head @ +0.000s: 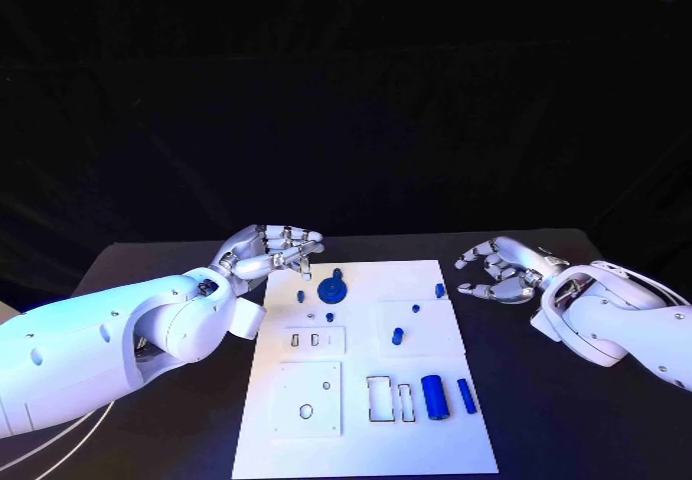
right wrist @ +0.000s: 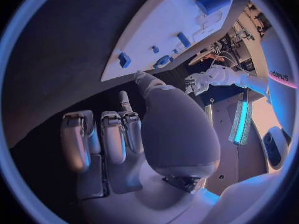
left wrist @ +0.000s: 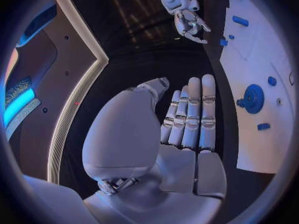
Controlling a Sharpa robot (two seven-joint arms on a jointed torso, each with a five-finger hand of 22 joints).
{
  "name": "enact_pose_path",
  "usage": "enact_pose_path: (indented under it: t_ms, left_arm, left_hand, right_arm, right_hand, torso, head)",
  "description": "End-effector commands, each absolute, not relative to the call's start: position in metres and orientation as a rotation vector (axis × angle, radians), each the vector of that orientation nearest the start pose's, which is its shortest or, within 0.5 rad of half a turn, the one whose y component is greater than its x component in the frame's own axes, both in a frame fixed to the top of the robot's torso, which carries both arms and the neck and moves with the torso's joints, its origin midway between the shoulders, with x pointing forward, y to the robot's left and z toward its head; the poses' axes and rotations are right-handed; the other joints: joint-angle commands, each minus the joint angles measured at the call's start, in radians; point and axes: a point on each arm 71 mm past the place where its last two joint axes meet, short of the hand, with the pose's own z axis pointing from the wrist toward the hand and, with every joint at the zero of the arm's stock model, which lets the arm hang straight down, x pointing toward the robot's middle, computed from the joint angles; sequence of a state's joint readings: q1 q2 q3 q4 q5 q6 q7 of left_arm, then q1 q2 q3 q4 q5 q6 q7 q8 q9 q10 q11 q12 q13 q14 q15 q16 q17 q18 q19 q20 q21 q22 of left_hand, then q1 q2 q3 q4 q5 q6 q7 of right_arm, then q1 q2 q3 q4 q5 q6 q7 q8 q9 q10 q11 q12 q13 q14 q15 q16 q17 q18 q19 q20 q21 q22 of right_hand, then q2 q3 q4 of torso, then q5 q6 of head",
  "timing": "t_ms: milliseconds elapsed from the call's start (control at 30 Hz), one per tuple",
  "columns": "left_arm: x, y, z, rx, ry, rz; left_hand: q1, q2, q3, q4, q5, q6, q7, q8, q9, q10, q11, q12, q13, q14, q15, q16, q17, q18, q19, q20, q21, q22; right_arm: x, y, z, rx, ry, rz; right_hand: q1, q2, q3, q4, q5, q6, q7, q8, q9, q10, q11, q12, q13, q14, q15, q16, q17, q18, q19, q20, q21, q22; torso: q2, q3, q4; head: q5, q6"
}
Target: Assemble the parts on the task board
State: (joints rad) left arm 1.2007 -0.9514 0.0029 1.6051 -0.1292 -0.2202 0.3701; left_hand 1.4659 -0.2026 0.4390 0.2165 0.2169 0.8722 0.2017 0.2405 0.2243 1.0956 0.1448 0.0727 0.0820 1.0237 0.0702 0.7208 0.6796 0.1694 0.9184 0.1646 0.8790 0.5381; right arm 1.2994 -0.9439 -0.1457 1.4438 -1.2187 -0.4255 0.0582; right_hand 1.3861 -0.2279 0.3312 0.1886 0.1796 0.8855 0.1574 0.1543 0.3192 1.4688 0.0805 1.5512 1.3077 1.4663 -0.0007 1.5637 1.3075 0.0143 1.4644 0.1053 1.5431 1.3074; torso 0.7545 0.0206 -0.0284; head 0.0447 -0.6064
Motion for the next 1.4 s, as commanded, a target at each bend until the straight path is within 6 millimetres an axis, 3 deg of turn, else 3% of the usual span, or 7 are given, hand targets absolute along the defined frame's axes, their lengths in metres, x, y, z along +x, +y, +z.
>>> enact_pose_path:
  t_ms: [33, 167, 267, 367, 600, 733, 1400]
  left_arm:
    - [0.475, 0.229, -0.154, -0.938, 1.462, -1.623]
    - [0.476, 0.229, -0.154, -0.939, 1.463, -1.621]
    - [0.476, 0.23, -0.155, -0.94, 1.463, -1.62]
    - [0.476, 0.23, -0.155, -0.94, 1.463, -1.619]
    - [0.476, 0.23, -0.155, -0.94, 1.465, -1.619]
    - [0.476, 0.23, -0.155, -0.939, 1.465, -1.619]
    - [0.476, 0.231, -0.156, -0.94, 1.466, -1.613]
  left_hand:
    - [-0.001, 0.006, 0.008, 0.0, -0.004, -0.005, 0.002, -0.003, 0.001, -0.004, -0.002, 0.003, 0.001, -0.005, 0.002, 0.003, 0.001, 0.014, -0.009, 0.0, 0.005, 0.002]
    - [-0.001, 0.006, 0.008, 0.0, -0.004, -0.005, 0.002, -0.003, 0.001, -0.004, -0.002, 0.003, 0.001, -0.005, 0.002, 0.003, 0.001, 0.014, -0.009, 0.0, 0.005, 0.002]
    - [0.0, 0.005, 0.009, -0.002, -0.004, -0.005, 0.002, -0.003, 0.002, -0.004, -0.002, 0.003, 0.001, -0.006, 0.001, 0.004, 0.001, 0.014, -0.01, 0.0, 0.007, 0.003]
    - [0.0, 0.005, 0.009, -0.002, -0.004, -0.005, 0.002, -0.003, 0.002, -0.004, -0.002, 0.003, 0.001, -0.006, 0.001, 0.004, 0.001, 0.014, -0.01, 0.0, 0.007, 0.003]
    - [0.0, 0.005, 0.009, -0.002, -0.004, -0.005, 0.002, -0.003, 0.002, -0.004, -0.002, 0.003, 0.001, -0.006, 0.001, 0.004, 0.001, 0.014, -0.01, 0.0, 0.007, 0.003]
    - [0.0, 0.005, 0.009, -0.002, -0.004, -0.005, 0.002, -0.003, 0.002, -0.004, -0.002, 0.003, 0.001, -0.006, 0.001, 0.004, 0.001, 0.014, -0.01, 0.0, 0.007, 0.003]
    - [0.0, 0.005, 0.009, -0.002, -0.004, -0.005, 0.002, -0.003, 0.002, -0.004, -0.002, 0.003, 0.001, -0.006, 0.001, 0.004, 0.001, 0.014, -0.01, 0.0, 0.007, 0.003]
  right_arm:
    - [0.501, -0.272, -0.172, -0.041, 1.579, 0.673]
    - [0.505, -0.27, -0.178, -0.038, 1.581, 0.654]
    - [0.508, -0.268, -0.182, -0.034, 1.587, 0.639]
    - [0.51, -0.265, -0.185, -0.032, 1.593, 0.628]
    - [0.515, -0.26, -0.191, -0.027, 1.604, 0.612]
    - [0.516, -0.258, -0.194, -0.026, 1.615, 0.609]
    - [0.518, -0.246, -0.2, -0.036, 1.647, 0.617]
  right_hand:
    - [0.012, 0.0, -0.007, -0.002, -0.005, -0.008, -0.001, -0.006, -0.001, 0.084, -0.007, -0.002, 0.244, 0.097, -0.005, -0.003, 0.23, -0.005, 0.086, -0.005, -0.003, 0.236]
    - [0.012, 0.0, -0.007, -0.002, -0.005, -0.009, -0.001, -0.006, -0.001, 0.084, -0.007, -0.002, 0.244, 0.097, -0.005, -0.003, 0.231, -0.005, 0.087, -0.005, -0.002, 0.237]
    - [0.015, 0.003, -0.006, -0.003, -0.006, -0.01, -0.001, -0.007, -0.001, 0.086, -0.007, 0.0, 0.246, 0.097, -0.004, -0.002, 0.233, -0.006, 0.088, -0.005, 0.0, 0.239]
    - [0.019, 0.006, -0.005, -0.004, -0.006, -0.01, 0.0, -0.008, -0.001, 0.086, -0.006, 0.001, 0.246, 0.098, -0.004, -0.002, 0.234, -0.006, 0.089, -0.004, 0.001, 0.24]
    - [0.024, 0.013, -0.001, -0.005, -0.005, -0.008, 0.001, -0.007, -0.001, 0.087, -0.005, 0.002, 0.247, 0.098, -0.003, -0.002, 0.235, -0.007, 0.09, -0.004, 0.002, 0.24]
    - [0.028, 0.018, 0.003, -0.006, -0.003, -0.003, 0.002, -0.004, 0.0, 0.088, -0.004, 0.003, 0.248, 0.098, -0.003, -0.002, 0.235, -0.007, 0.09, -0.004, 0.002, 0.24]
    - [0.038, 0.034, 0.031, -0.013, 0.002, 0.057, -0.003, 0.023, 0.011, 0.094, -0.008, 0.01, 0.255, 0.099, -0.01, 0.0, 0.24, -0.008, 0.093, -0.009, 0.007, 0.245]
  torso:
    - [0.002, 0.0052, 0.0001]
    - [0.004, 0.0088, 0.0014]
    - [0.004, 0.0082, 0.0023]
    - [0.005, 0.0103, 0.0031]
    - [0.006, 0.0085, 0.002]
    - [0.004, 0.0075, 0.0029]
    - [0.005, 0.0082, 0.0009]
  head:
    - [0.001, -0.003]
    - [0.003, -0.004]
    - [0.004, -0.007]
    - [0.005, -0.008]
    - [0.009, -0.005]
    - [0.012, -0.01]
    - [0.018, -0.012]
